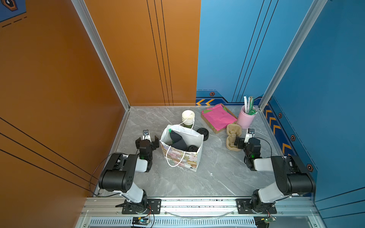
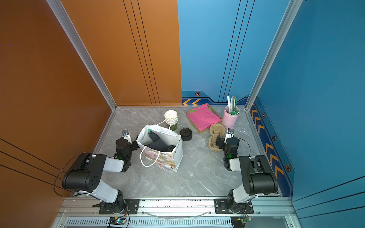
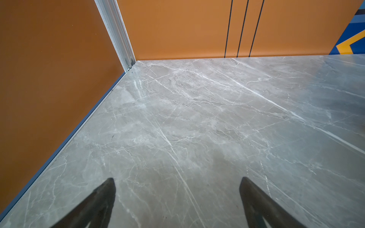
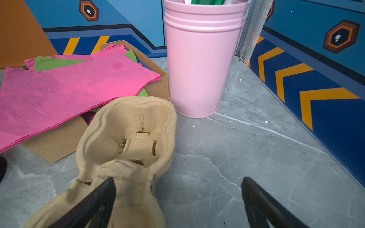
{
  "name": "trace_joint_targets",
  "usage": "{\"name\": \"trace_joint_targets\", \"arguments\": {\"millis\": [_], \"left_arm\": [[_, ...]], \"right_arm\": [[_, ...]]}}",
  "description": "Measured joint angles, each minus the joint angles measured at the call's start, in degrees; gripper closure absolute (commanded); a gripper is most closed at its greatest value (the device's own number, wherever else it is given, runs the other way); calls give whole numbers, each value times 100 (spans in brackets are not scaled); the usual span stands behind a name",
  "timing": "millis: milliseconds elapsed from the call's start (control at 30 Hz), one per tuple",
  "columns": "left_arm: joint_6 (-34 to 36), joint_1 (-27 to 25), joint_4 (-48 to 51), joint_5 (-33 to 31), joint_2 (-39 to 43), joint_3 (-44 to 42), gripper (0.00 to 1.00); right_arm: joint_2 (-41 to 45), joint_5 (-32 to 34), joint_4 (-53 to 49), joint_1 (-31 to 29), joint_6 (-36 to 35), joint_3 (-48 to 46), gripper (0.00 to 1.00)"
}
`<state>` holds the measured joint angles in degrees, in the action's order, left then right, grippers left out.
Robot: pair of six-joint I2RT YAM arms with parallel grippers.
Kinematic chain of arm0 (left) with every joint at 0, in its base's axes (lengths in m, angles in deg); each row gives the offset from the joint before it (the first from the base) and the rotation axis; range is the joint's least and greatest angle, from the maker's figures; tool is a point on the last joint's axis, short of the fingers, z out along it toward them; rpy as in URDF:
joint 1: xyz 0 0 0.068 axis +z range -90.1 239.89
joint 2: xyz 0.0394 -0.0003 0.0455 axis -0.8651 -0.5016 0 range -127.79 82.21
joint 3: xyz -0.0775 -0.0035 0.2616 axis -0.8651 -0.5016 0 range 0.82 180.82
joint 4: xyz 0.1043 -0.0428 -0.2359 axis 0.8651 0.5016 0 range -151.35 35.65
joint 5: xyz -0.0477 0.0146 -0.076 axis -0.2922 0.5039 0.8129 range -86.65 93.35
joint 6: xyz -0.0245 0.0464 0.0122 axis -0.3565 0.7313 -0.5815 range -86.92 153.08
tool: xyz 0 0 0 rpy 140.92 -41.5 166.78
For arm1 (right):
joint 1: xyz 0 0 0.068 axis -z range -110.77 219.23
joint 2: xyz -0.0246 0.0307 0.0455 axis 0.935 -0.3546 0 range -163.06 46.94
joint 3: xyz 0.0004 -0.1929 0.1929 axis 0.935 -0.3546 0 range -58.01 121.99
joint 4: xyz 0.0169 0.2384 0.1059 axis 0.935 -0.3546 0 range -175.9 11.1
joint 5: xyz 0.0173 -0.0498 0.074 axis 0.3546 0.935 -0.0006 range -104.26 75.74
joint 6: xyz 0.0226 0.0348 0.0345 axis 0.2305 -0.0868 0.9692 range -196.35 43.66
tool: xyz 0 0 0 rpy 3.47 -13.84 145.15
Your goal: Pack the takeout coffee
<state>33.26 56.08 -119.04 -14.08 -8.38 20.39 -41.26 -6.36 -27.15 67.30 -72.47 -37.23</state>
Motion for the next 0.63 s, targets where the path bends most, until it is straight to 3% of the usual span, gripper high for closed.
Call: {"name": "trace_joint_targets", "arguments": {"millis": [633], "left_arm": [[0, 0, 85, -33, 0, 7, 2]], "right_arm": [[0, 138, 0, 0, 0, 0, 0]]}}
